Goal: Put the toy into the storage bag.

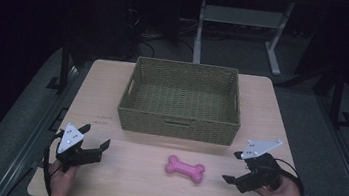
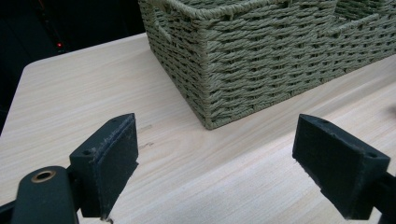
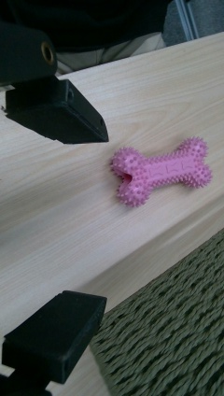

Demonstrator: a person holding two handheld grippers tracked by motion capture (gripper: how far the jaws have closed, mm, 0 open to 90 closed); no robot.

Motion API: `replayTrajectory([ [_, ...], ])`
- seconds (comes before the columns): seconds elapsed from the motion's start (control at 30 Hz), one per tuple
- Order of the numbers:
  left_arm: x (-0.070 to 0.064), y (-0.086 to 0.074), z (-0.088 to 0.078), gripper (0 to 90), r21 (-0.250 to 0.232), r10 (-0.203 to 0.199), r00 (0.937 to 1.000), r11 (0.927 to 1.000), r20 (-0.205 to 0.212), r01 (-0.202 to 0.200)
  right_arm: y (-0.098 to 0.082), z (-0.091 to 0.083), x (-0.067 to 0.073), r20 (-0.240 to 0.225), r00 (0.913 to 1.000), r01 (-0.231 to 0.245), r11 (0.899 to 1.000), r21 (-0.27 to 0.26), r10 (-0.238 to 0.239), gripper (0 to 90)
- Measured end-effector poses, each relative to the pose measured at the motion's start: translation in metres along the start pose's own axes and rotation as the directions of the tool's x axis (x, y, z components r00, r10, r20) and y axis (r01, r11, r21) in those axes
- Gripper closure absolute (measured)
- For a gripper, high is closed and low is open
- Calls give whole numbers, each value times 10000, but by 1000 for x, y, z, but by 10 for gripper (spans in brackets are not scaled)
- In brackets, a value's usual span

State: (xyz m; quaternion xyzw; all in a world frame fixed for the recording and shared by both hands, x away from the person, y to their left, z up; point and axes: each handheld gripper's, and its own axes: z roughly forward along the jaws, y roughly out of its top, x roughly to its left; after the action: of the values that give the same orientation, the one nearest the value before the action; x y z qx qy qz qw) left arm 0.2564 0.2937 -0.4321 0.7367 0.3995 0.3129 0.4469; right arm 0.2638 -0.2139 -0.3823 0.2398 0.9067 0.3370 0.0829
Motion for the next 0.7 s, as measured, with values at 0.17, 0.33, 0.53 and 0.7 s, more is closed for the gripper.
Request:
replayTrajectory([
  [0.17, 0, 0, 1, 139, 31, 10, 10000, 10000, -11, -10, 11, 6, 1, -162, 9994, 310, 9992, 264, -306, 162],
  [0.33, 0, 0, 1, 138, -7, 51, 10000, 10000, 36, -51, 27, 15, 3, -460, 9972, 609, 9966, 554, -584, 162],
  [0.53, -1, 0, 1, 138, -11, 71, 10000, 10000, 17, -71, 40, 23, 6, -812, 9923, 998, 9925, 704, -940, 158],
  [0.7, -1, 1, 1, 138, -20, 92, 10000, 10000, 25, -92, 48, 30, 8, -1013, 9889, 1177, 9896, 830, -1091, 158],
])
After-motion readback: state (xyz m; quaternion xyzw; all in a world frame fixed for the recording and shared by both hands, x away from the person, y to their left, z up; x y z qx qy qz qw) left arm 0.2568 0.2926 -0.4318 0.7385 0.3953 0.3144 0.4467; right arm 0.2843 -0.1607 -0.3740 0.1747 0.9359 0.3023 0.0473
